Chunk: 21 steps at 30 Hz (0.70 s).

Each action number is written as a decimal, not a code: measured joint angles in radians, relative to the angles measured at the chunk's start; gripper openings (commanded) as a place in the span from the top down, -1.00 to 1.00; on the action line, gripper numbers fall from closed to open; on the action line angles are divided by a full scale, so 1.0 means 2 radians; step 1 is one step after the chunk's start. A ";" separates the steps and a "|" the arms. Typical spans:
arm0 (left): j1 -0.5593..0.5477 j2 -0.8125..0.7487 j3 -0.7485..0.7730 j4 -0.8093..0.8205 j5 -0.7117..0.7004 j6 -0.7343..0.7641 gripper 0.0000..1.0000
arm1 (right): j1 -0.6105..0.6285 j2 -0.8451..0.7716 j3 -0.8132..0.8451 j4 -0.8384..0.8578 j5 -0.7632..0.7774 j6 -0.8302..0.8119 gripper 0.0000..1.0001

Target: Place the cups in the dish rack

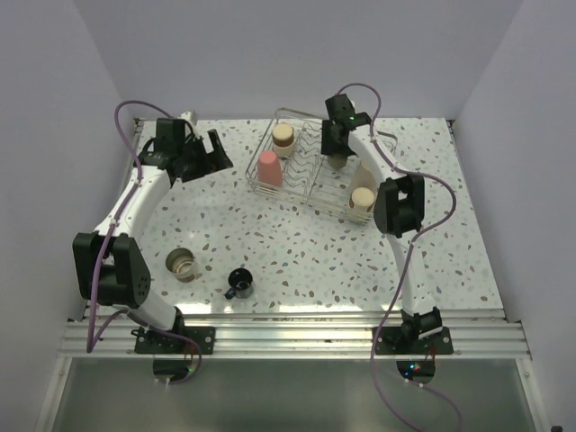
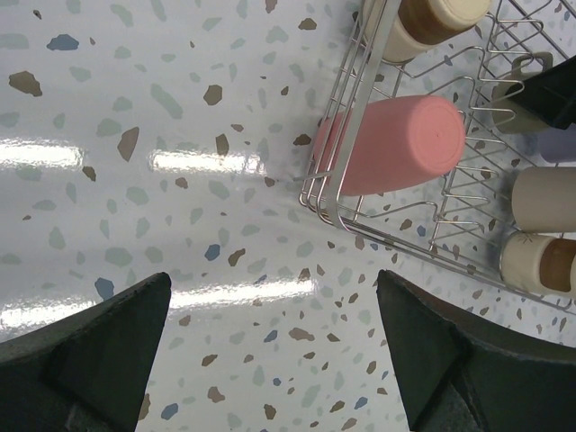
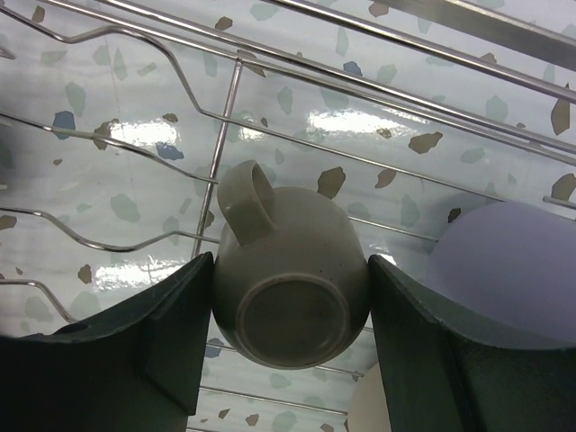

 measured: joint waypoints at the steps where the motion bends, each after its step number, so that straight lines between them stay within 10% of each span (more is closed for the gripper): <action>1: 0.000 0.000 0.000 0.000 0.000 0.001 -0.99 | 0.000 0.002 0.000 -0.001 0.000 0.000 0.47; 21: 0.001 0.000 0.000 -0.001 -0.005 0.004 -0.99 | 0.000 0.010 0.000 0.005 -0.003 0.002 -0.90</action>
